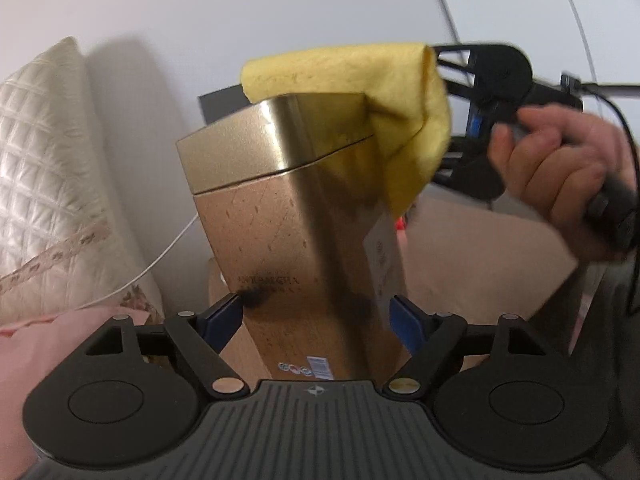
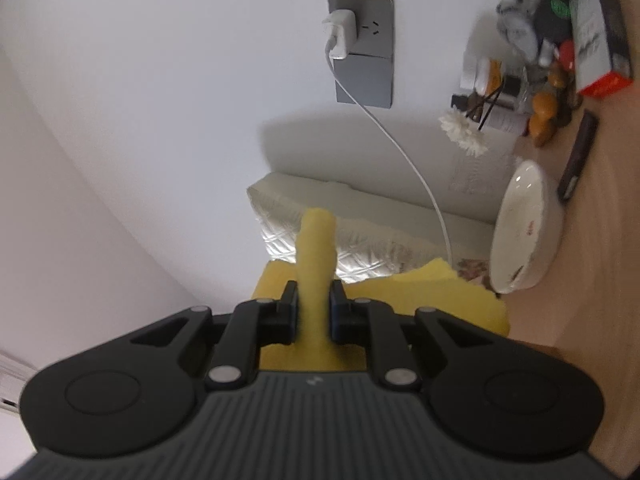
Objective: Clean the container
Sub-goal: 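Rub the cloth along the tin's side edge with the right gripper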
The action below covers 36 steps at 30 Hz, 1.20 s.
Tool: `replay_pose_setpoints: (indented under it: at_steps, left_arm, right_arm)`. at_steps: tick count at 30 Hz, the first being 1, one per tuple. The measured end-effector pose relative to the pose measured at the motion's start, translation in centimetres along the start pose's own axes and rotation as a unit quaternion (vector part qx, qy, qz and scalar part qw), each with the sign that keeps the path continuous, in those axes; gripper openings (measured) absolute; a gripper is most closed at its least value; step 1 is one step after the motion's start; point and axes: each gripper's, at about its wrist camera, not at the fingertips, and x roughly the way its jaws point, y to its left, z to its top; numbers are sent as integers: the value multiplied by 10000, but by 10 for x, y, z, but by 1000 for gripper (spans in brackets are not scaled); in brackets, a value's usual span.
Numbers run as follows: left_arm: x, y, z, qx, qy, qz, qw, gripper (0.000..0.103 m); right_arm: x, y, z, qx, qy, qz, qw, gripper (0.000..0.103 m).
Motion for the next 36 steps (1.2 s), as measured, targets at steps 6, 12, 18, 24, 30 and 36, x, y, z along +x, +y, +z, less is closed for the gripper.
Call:
replay_pose_setpoints:
  at_steps: [6,12,18,24,30,36]
  left_arm:
    - [2,10,-8,-144,-191,-96,9997,83]
    - [5,23,-10,-664,-427,-240,9966,83]
    - [17,50,-6,-476,-348,-806,9950,83]
    - [27,63,-7,-694,-327,-824,9936,81]
    - [24,52,-12,-999,-428,-458,9930,76]
    - [8,38,-11,-1243,-424,-215,9911,74]
  right_arm:
    - [-5,-6,7,175,-466,-300,9983,16]
    - [1,-20,-2,271,184,-754,9966,16]
    - [-31,-40,-23,297,75,-1164,9927,16]
    - [-39,-45,-32,518,-110,-793,9954,16]
    - [-15,-17,-12,260,-38,-182,9995,17]
    - [-17,-36,-14,179,192,-1001,9946,17]
